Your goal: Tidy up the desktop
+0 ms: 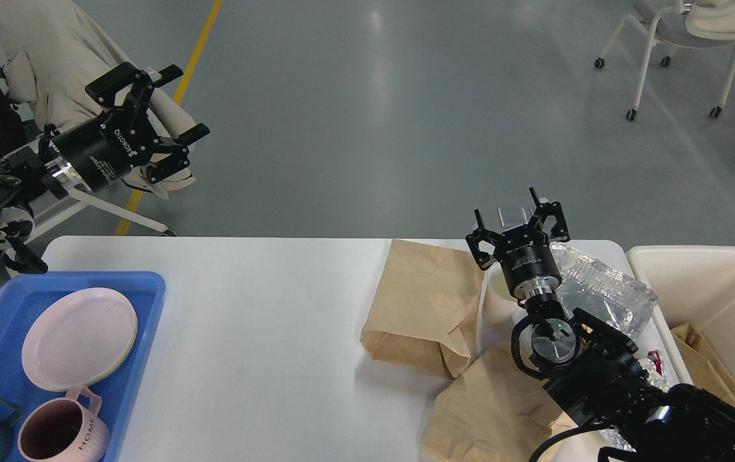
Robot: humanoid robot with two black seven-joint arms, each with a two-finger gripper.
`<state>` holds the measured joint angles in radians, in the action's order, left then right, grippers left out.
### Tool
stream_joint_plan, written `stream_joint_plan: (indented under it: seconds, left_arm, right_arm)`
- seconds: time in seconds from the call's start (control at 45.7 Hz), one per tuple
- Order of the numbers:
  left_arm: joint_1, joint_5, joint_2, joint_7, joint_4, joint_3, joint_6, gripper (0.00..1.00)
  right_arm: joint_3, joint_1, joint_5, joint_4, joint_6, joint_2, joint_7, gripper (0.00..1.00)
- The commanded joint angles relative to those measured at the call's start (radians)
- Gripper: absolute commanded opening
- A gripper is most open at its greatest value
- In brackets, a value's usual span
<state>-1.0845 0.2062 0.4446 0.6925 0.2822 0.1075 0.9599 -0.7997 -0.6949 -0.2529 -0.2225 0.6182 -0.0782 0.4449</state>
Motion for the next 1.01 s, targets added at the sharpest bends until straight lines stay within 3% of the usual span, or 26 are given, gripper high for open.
stream_joint_plan:
  seconds: [0.0,0.372,0.548,0.986]
  left_arm:
    - [0.014,0.001,-0.003,-0.001,0.006,0.047,0.0,0.98]
    - [0.052,-0.062,-0.015,-0.007,-0.003,0.236,0.0,0.96]
    - [0.044,-0.068,-0.014,-0.074,-0.003,0.261,0.0,0.96]
    - [0.09,-0.091,-0.066,-0.103,-0.008,0.323,0.0,0.98]
  right_arm:
    - [0.0,0.0,0.0,0.0,0.0,0.0,0.0,1.0]
    - [0.0,0.0,0.0,0.0,0.0,0.0,0.0,1.0]
    - [-0.001,0.0,0.0,0.0,0.0,0.0,0.0,1.0]
    - [-0.001,0.0,0.0,-0.002,0.0,0.0,0.0,1.0]
